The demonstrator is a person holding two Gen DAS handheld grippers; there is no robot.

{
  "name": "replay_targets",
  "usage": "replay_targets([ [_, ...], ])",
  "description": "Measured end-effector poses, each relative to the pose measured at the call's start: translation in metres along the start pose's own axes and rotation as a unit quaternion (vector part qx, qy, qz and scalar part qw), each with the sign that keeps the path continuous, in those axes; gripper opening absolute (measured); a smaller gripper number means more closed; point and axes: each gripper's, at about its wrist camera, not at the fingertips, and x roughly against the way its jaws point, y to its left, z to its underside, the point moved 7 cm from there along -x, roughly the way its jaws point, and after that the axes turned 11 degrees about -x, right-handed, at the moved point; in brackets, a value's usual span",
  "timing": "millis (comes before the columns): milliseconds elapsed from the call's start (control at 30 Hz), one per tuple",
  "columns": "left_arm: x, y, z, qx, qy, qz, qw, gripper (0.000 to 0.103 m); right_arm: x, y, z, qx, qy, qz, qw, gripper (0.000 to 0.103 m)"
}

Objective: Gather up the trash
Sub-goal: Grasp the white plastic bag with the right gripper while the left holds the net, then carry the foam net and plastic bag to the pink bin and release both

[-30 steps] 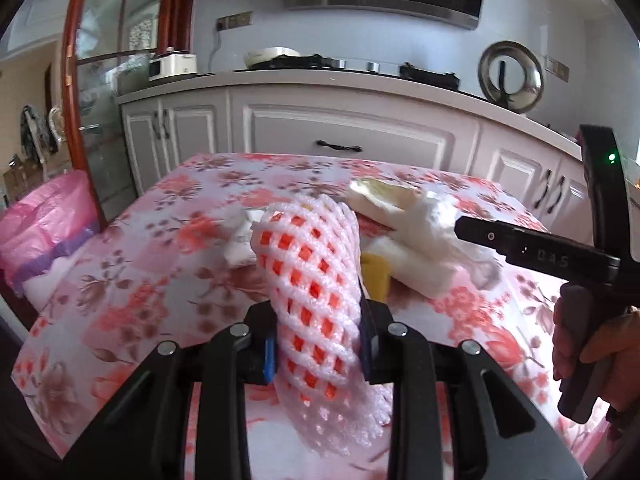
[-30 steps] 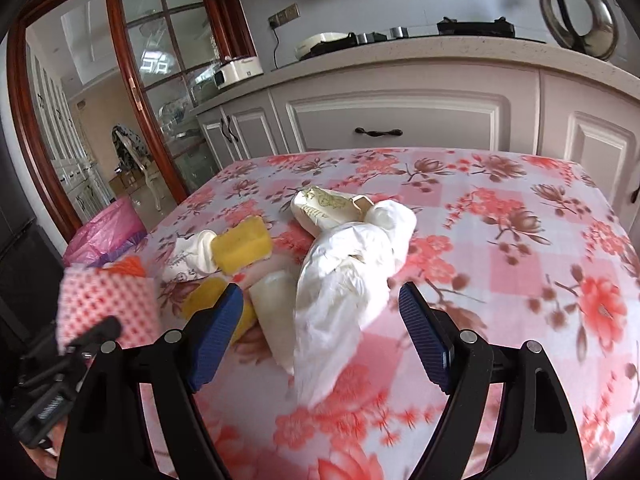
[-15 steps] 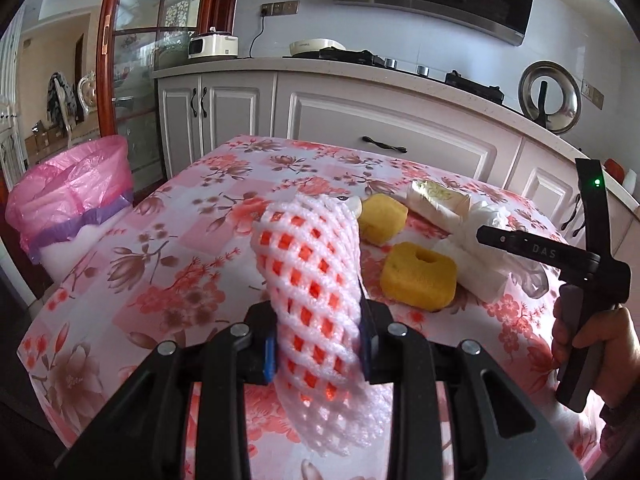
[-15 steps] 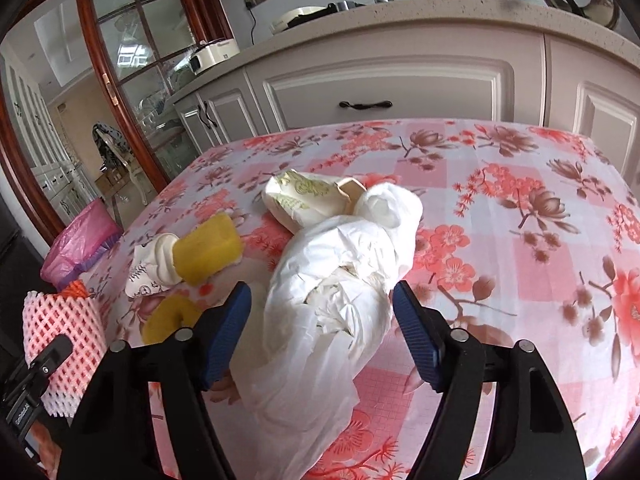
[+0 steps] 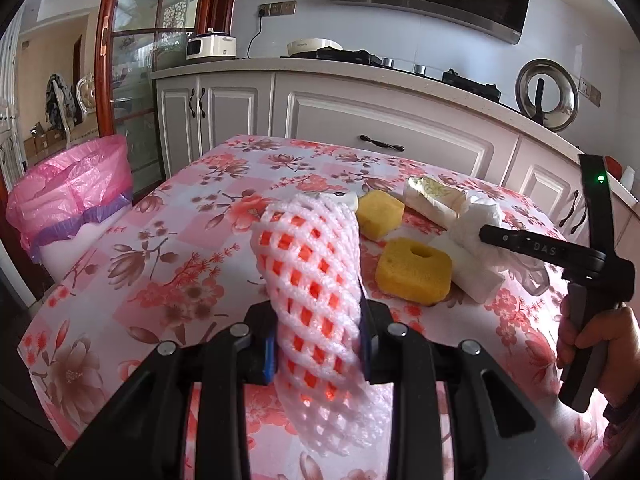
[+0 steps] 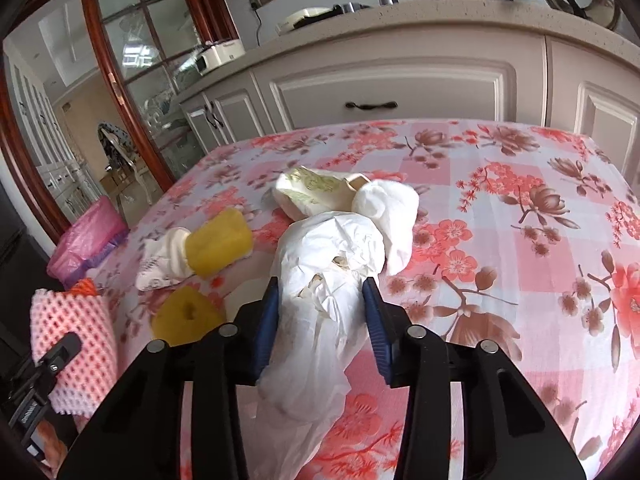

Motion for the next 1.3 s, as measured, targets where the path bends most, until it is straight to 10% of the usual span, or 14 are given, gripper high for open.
replay_targets([
  [733, 0.03, -0.008, -0.014, -0.004, -0.035, 0.011, 0.9993, 0.029, 0.074, 0.084, 0.03, 0.084, -0.028, -0.067, 0.994, 0.038],
  [1300, 0.076, 0.069, -0.01, 0.021, -0.052, -0.042, 0.9976, 0.029, 0.054, 0.192, 0.046, 0.167, -0.008, -0.117, 0.979, 0.038],
])
